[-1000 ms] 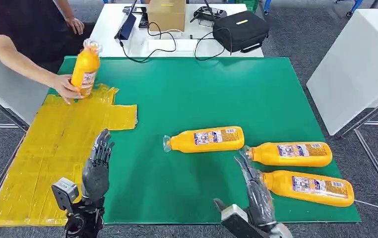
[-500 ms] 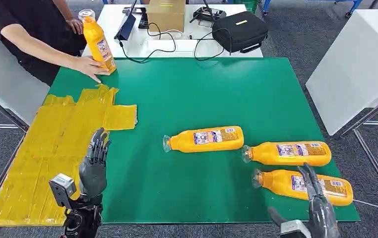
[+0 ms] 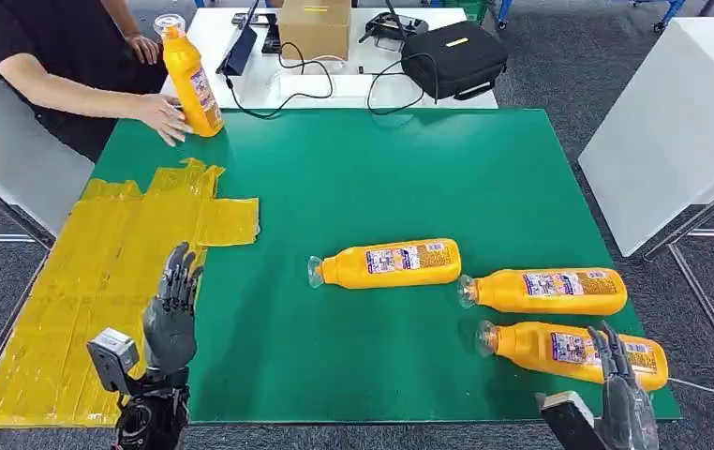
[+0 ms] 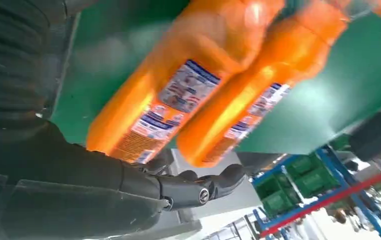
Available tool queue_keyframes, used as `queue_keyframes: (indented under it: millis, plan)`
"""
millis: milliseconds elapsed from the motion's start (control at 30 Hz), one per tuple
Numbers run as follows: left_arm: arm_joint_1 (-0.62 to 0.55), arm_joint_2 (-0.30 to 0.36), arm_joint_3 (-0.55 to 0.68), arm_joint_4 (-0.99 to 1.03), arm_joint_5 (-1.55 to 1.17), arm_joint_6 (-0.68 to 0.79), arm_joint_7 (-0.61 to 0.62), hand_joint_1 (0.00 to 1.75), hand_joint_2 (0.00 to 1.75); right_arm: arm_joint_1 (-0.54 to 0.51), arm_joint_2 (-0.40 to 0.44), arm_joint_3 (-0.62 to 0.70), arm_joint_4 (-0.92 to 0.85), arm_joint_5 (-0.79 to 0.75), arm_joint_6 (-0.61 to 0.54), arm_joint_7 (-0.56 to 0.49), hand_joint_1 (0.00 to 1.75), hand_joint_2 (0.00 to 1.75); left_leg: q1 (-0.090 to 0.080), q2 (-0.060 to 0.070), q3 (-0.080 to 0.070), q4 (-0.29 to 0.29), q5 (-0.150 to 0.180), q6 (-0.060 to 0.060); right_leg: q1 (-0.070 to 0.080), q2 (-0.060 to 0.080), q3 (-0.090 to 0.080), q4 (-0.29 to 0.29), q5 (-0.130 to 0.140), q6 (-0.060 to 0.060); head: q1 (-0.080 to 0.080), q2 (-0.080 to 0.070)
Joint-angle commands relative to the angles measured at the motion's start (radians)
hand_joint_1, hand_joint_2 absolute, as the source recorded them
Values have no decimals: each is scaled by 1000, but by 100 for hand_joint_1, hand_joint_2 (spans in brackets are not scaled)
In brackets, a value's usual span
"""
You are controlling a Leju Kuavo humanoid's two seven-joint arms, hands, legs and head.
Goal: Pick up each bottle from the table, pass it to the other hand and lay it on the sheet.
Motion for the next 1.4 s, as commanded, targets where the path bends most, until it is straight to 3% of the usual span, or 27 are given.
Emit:
queue_keyframes:
  millis: [33, 67, 100, 367, 533, 767, 967, 1067, 1100, 1267, 1400]
  plan:
    - [-19, -8, 41, 64, -11, -19, -6, 0, 0, -74, -53, -45, 199, 92, -8, -5, 0, 175, 1, 1, 4, -2, -1, 1, 1, 1, 5, -3, 0, -2, 0, 0]
    - [-21, -7, 39, 69, -12, -21, -6, 0, 0, -75, -53, -30, 204, 105, -14, 2, 0, 175, 1, 1, 11, -3, -2, 2, 2, 1, 11, -4, -1, -4, 0, 0]
    - [-23, -6, 37, 73, -13, -23, -6, 0, 0, -74, -56, -13, 206, 121, -22, 11, 0, 175, 0, 1, 4, -2, -1, 1, 1, 1, 4, -2, 0, -2, 0, 0]
    - [-26, -9, 28, 72, -10, -27, -6, 0, 0, -60, -58, 41, 185, 154, -40, 38, 0, 175, 0, 0, 3, -1, 0, 1, 1, 0, 3, -1, 0, -2, 0, 0]
    - [-47, -10, 22, 92, -11, -27, -4, 0, 0, -125, -111, 109, 198, 132, -56, 121, 0, 175, 0, 2, 6, -1, -1, 2, 1, 2, 6, -2, 0, -3, 0, 0]
    - [-93, -16, -3, 124, -12, -23, 12, 0, 0, -111, -138, 47, 109, 73, -44, 129, 0, 175, -1, -2, 4, -1, 0, 2, 0, -3, 4, -1, -1, -3, 0, 0]
    - [-66, -18, -16, 87, -5, -19, 17, 0, 0, -98, -167, -53, 27, 13, 37, 92, 0, 175, -2, -3, 2, 0, 0, 2, -1, -4, 2, 0, -1, -1, 0, 0]
    - [-65, -16, -17, 87, -5, -19, 17, 0, 0, -102, -163, -54, 32, 18, 39, 89, 0, 175, -1, -4, 9, -1, -3, 3, 0, -5, 10, -1, -4, -4, 0, 0]
    - [-67, -12, -22, 92, -5, -18, 16, 0, 0, -103, -169, -70, 33, 29, 49, 83, 0, 175, -1, -2, 3, 0, -1, 2, 0, -3, 4, -1, -1, -2, 0, 0]
    - [-117, 3, -21, 149, 12, -19, 16, 0, 0, -108, -284, -146, 80, 30, 150, 43, 0, 175, -1, -4, 4, -1, 0, 2, -1, -5, 5, -1, -1, -2, 0, 0]
    - [-125, 5, -21, 155, 20, -24, 12, 0, 0, -103, -291, -162, 84, 39, 170, 29, 0, 175, -1, -4, 4, -1, -1, 2, 0, -5, 6, -2, -1, -2, 0, 0]
